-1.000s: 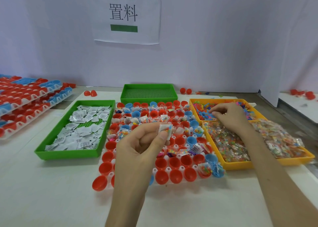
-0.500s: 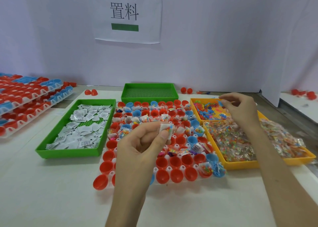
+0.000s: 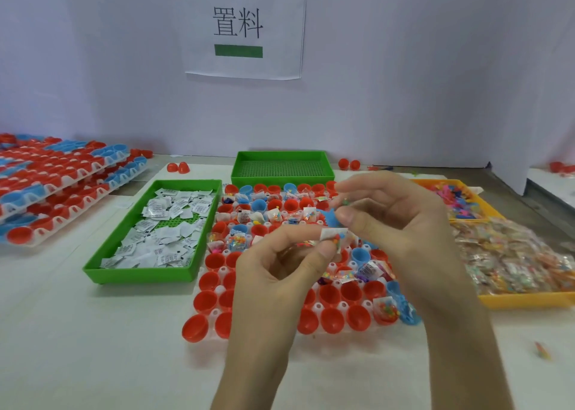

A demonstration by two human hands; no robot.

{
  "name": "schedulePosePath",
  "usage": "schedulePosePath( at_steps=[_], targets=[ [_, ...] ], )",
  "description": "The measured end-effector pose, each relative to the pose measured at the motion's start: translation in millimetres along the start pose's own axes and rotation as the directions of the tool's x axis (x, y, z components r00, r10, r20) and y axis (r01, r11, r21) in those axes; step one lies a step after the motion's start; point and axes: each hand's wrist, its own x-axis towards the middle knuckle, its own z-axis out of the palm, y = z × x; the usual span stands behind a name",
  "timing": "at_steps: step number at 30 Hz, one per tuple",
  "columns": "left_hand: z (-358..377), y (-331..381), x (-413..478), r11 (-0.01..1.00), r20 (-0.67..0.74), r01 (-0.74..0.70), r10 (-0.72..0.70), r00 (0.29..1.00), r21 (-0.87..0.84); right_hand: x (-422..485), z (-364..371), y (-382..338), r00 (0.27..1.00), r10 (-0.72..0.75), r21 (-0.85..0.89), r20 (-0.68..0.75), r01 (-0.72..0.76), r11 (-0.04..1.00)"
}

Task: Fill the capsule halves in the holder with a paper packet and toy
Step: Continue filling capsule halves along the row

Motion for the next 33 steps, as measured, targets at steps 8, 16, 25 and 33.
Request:
schedulePosePath(
  at_steps=[8, 16, 25, 33],
  targets=[
    [5, 2, 3, 0.997, -0.078, -0.076, 0.075, 0.994, -0.015, -5, 4, 11, 1.0, 0.027, 0.172, 0.011, -0.028, 0.985],
    [6, 2, 0, 0.998, -0.101, -0.045, 0.04, 0.994, -0.045, -10, 8, 4, 0.999, 0.037, 0.215, -0.036, -0.029, 0.976],
    [3, 3, 3, 0.994, -0.085, -0.009, -0.001, 0.996, -0.113, -18, -50, 21, 0.82, -0.043, -0.416, -0.57, -0.243, 0.876],
    [3, 0, 2, 0.996, -0.113, 0.009, -0.02, 0.993, -0.09, -19, -19, -10, 1.0, 0.022, -0.182, 0.019, -0.018, 0.983]
  ],
)
